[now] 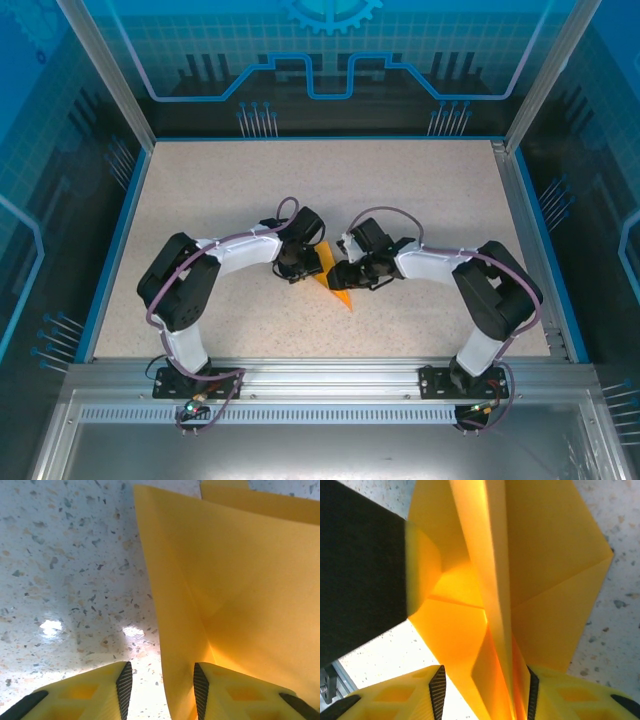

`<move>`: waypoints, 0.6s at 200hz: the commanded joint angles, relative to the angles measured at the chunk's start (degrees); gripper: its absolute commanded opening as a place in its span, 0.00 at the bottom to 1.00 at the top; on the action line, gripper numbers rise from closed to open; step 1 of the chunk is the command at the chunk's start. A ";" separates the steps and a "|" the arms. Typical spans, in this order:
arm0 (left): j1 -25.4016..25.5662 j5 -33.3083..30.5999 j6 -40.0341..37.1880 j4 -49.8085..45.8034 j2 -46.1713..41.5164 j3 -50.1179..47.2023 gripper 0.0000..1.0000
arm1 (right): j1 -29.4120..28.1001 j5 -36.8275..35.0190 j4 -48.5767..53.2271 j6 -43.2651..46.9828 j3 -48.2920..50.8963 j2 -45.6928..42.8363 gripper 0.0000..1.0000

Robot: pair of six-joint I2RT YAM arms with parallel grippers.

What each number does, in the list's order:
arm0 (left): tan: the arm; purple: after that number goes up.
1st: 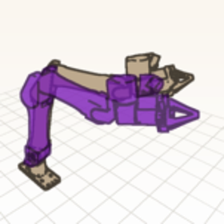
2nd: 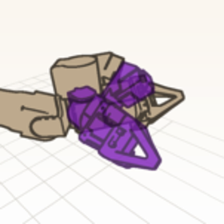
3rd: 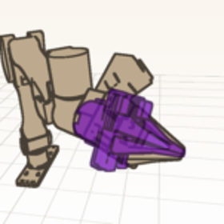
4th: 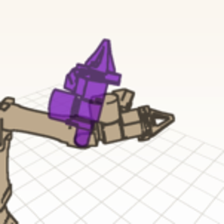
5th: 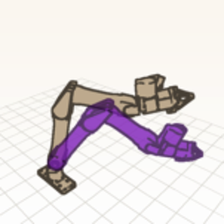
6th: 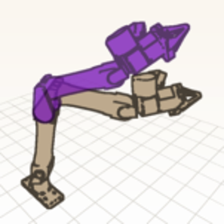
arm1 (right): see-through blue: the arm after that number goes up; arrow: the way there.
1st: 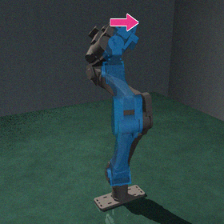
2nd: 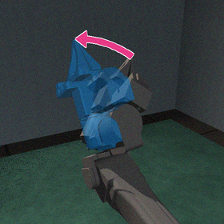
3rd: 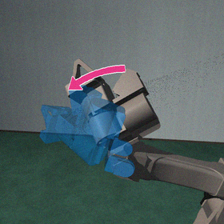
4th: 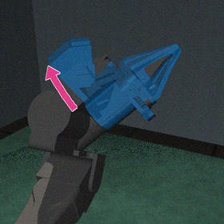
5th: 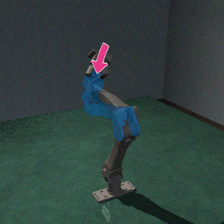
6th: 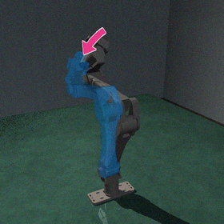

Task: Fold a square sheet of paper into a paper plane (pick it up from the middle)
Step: Move the paper plane to the center of the table.

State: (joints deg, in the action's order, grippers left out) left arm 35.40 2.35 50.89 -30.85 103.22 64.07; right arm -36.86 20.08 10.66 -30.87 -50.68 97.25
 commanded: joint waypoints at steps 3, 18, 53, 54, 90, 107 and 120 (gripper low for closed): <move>-0.33 0.29 -0.09 0.51 -2.58 -1.49 0.40 | -1.28 -2.00 2.52 2.02 -2.94 1.43 0.45; -0.30 0.29 -0.09 0.50 -2.94 -1.58 0.40 | -1.63 -3.15 3.42 2.21 -3.87 2.34 0.41; -0.28 0.08 0.05 0.85 -4.05 -2.28 0.40 | -2.54 -6.19 5.34 2.35 -5.65 4.37 0.34; -0.31 0.05 0.07 0.91 -4.15 -2.33 0.40 | -2.57 -6.23 5.38 2.37 -5.70 4.45 0.34; -0.33 -0.24 0.19 2.25 -5.90 -3.89 0.39 | -3.51 -7.24 6.47 2.66 -6.90 5.73 0.21; -0.33 -0.41 0.19 3.28 -7.32 -4.87 0.39 | -3.84 -8.31 7.29 2.66 -7.65 5.34 0.11; -0.29 -1.29 0.17 4.01 -9.18 -5.83 0.40 | -4.00 -8.97 8.02 2.42 -8.13 4.57 0.05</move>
State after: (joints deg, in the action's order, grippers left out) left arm 35.40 2.33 50.94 -28.14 97.97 60.18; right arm -39.77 13.02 16.05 -28.47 -56.47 102.24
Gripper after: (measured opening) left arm 0.398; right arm 0.096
